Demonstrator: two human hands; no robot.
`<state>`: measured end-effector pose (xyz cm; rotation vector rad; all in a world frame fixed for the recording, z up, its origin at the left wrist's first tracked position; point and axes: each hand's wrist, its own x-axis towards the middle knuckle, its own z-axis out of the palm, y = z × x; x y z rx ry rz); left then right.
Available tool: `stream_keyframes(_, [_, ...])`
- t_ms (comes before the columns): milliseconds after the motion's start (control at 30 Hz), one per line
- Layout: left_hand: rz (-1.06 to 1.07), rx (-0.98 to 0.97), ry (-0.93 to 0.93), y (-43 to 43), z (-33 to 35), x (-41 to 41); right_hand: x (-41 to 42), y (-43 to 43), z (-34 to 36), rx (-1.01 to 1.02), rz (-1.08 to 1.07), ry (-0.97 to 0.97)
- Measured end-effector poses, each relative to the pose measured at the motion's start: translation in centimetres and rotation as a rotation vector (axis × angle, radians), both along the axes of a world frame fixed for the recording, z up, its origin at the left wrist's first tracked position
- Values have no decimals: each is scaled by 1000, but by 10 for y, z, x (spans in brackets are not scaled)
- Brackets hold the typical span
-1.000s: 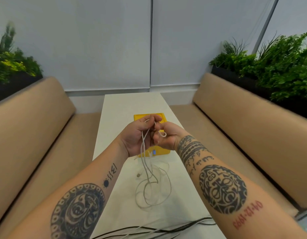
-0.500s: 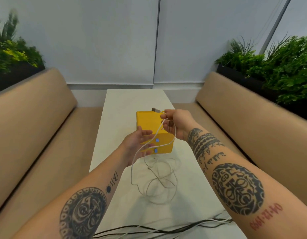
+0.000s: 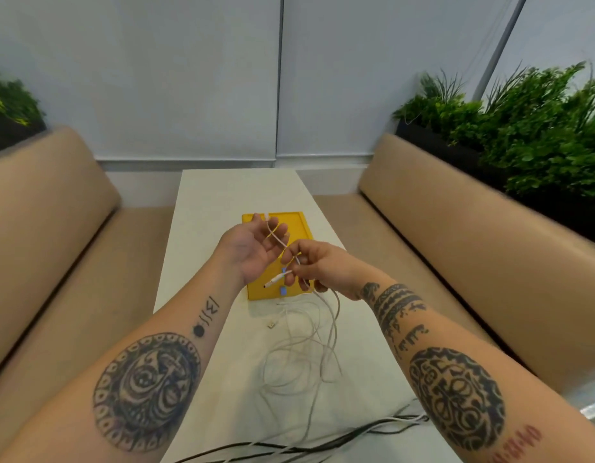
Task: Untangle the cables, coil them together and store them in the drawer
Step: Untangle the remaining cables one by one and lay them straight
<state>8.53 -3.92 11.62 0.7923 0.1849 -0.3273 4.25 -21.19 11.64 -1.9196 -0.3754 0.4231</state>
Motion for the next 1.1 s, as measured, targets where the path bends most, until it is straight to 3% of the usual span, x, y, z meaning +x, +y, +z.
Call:
stream_keyframes(167, [108, 68, -22, 9, 4, -3, -1, 2, -16, -25, -94, -77])
stream_keyframes(333, [231, 67, -84, 31, 17, -7, 12, 1, -25, -152, -444, -182])
stream_keyframes(467, [214, 233, -124, 34, 26, -18, 11, 22, -4, 219, -651, -152])
stream_keyframes(633, [251, 313, -203, 20, 37, -29, 4, 61, 29, 655, -627, 42])
stream_keyframes(733, [232, 295, -262, 11, 43, -37, -1, 75, 36, 772, -628, 56])
stream_keyframes(967, [201, 328, -329, -1, 52, -45, -13, 86, 31, 558, -667, -52])
stream_keyframes(1100, [216, 431, -324, -4, 61, -44, -21, 82, 35, 435, -516, -84])
